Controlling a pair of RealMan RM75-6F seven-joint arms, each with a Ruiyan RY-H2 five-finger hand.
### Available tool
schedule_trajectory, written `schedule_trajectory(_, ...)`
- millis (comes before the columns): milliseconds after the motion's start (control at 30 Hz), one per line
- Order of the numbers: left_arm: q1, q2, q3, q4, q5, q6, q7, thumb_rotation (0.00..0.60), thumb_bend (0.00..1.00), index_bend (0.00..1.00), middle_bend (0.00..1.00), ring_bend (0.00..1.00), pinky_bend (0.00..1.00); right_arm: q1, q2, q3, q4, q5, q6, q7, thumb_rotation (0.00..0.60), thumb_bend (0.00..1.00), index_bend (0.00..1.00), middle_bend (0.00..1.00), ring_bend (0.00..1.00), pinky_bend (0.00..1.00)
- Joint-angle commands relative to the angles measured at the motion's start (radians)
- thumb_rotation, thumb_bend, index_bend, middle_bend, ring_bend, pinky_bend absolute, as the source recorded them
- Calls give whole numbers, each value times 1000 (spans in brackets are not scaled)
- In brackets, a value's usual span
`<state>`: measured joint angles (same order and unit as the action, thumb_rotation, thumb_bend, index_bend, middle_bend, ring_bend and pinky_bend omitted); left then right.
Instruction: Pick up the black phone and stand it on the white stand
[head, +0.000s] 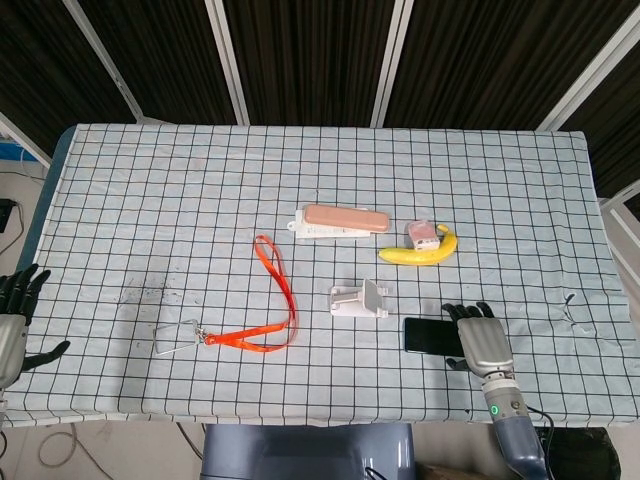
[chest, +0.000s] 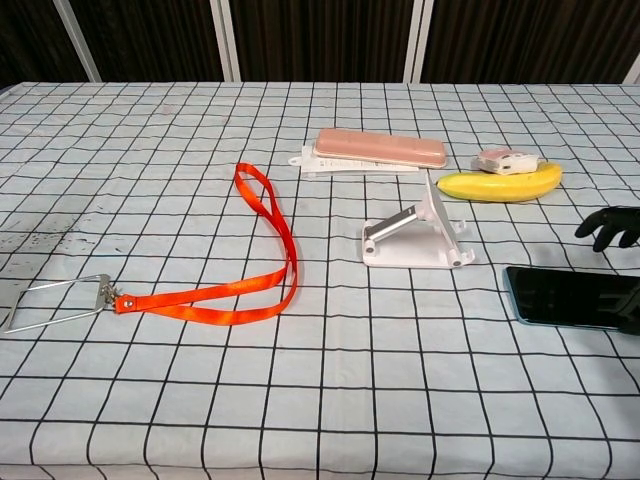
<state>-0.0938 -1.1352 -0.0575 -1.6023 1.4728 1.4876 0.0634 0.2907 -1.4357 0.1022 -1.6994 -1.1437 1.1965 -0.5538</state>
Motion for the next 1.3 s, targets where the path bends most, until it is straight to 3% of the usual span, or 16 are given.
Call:
schedule_trajectory(33, 0, 0, 0, 0, -1, -1, -1, 600, 0, 0, 0, 0, 0, 4, -9, -2, 15, 12, -4, 1, 600, 119, 248, 295, 268, 168)
schedule_trajectory(1300, -1, 7, -4, -8, -13, -7, -16, 600, 0, 0, 0, 0, 0, 42, -67, 4, 46, 92, -11, 41, 600, 172, 311, 349, 296, 168)
